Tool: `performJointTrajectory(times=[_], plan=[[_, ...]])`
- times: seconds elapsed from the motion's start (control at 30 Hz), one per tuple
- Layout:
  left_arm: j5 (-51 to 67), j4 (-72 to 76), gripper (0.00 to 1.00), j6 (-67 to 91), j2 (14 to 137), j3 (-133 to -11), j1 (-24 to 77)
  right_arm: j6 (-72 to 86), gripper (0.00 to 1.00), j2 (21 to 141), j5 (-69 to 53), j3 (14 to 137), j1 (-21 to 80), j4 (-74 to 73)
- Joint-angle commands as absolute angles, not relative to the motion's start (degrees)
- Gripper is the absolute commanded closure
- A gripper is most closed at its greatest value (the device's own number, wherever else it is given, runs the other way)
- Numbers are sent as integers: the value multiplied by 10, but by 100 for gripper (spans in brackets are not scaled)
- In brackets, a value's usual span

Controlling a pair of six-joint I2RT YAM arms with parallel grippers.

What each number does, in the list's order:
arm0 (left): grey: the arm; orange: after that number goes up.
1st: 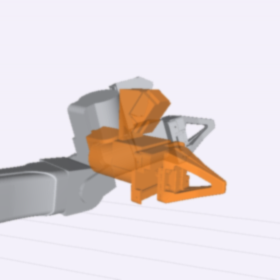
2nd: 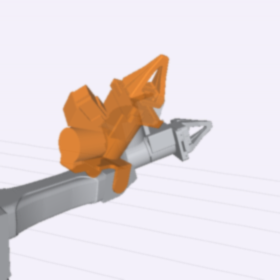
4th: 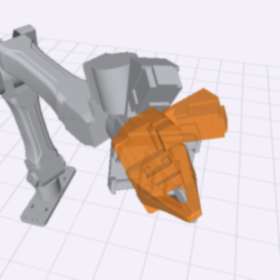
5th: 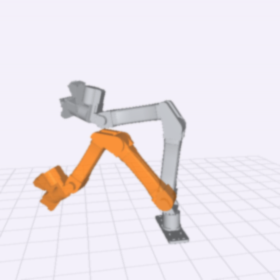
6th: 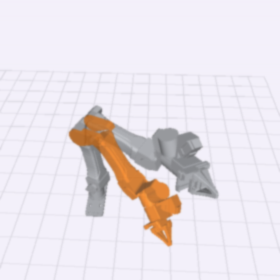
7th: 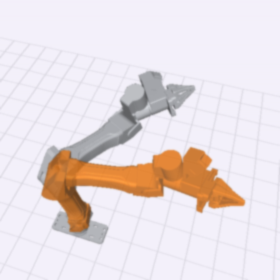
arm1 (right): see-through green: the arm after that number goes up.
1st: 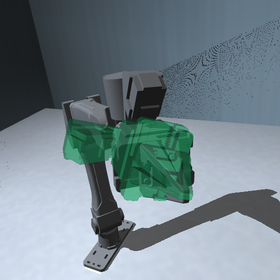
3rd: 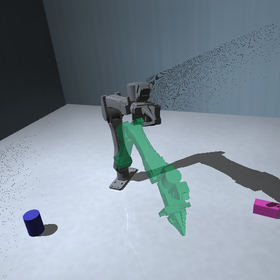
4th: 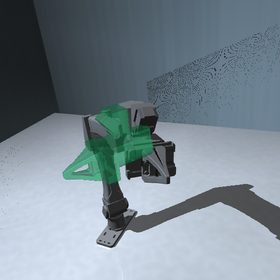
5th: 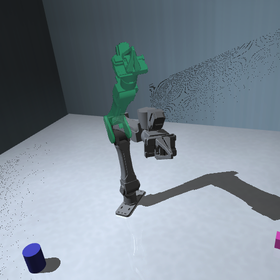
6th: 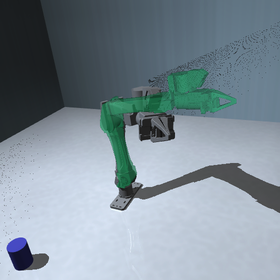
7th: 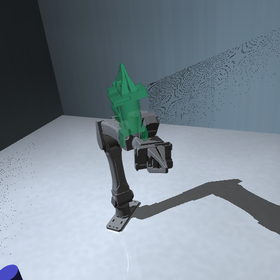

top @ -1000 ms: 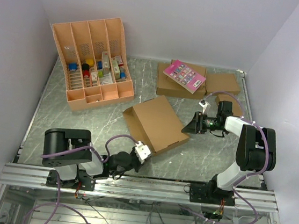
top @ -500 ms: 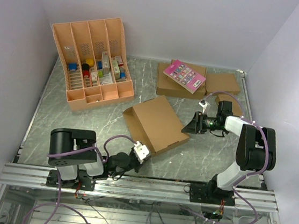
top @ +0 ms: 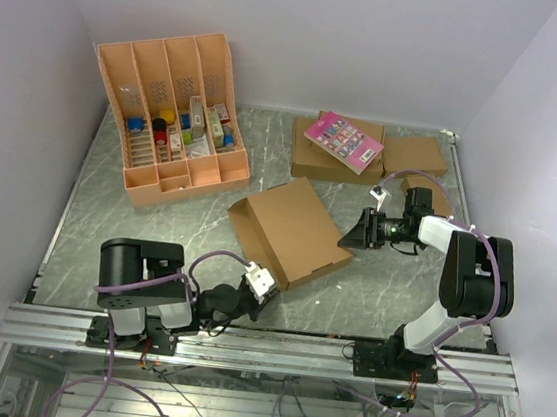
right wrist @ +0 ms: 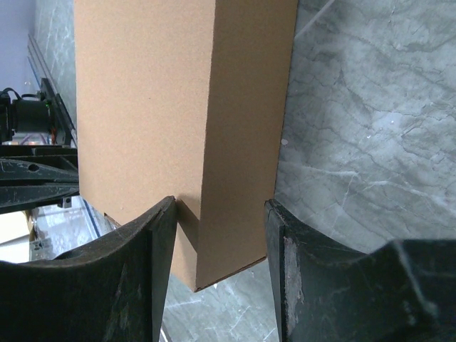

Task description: Fold the paper box

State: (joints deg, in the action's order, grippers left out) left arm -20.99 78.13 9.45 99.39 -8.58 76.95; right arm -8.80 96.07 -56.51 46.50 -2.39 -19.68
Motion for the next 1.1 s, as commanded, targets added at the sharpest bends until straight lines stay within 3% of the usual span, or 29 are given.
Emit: performJointTrajectory(times=[0.0, 0.6, 1.0, 1.07], plan=[[-226, 802, 93, 106, 1003, -80, 768, -112, 51, 978, -487, 469, -27, -183], [-158, 423, 93, 123, 865, -208, 721, -120, 51, 977, -496, 470, -23, -187], [-106, 186, 93, 117, 874, -364, 694, -122, 52, 976, -498, 471, -21, -190], [-113, 151, 87, 124, 869, -377, 692, -122, 51, 975, -497, 471, -21, -190]])
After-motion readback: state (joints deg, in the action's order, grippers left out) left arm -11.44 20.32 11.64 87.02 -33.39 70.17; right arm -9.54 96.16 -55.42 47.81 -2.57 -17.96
